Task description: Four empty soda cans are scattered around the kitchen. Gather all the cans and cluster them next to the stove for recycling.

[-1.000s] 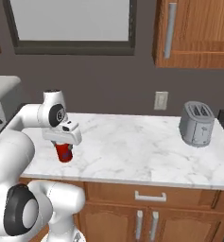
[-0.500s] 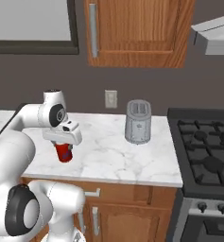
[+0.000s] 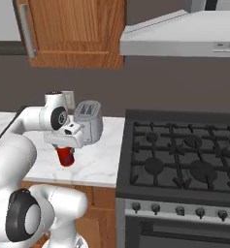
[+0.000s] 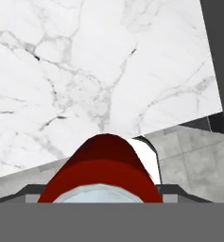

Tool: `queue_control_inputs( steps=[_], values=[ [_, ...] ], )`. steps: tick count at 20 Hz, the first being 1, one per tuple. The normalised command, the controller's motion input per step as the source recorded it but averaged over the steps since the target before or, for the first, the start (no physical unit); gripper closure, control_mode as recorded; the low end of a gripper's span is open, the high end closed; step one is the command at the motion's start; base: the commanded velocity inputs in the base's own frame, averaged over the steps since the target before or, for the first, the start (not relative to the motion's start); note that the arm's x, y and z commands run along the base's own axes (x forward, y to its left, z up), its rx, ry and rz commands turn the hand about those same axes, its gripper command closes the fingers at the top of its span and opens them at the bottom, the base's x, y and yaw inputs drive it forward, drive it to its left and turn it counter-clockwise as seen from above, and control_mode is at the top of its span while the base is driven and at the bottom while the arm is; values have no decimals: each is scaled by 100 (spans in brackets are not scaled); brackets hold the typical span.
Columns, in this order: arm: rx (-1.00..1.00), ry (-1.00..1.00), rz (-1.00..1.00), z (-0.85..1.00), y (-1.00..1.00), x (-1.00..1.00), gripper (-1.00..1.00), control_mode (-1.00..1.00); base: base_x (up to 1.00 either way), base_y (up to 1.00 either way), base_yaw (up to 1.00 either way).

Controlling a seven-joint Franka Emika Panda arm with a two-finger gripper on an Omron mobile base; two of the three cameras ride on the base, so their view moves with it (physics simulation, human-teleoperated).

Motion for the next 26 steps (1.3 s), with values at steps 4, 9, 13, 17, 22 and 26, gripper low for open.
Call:
queue_control_inputs(
  steps=[4, 9, 13, 17, 22, 26],
  values=[
    [0, 0, 0, 0, 0, 0, 100, 100, 0, -100, 3],
    [0, 0, 0, 0, 0, 0, 100, 100, 1, -99, 4],
    [0, 0, 0, 0, 0, 0, 100, 100, 8, -100, 1],
    [0, 0, 0, 0, 0, 0, 100, 100, 10, -100, 0],
    [0, 0, 0, 0, 0, 0, 100, 100, 10, -100, 0],
    [0, 0, 0, 0, 0, 0, 100, 100, 10, -100, 2]
  ],
)
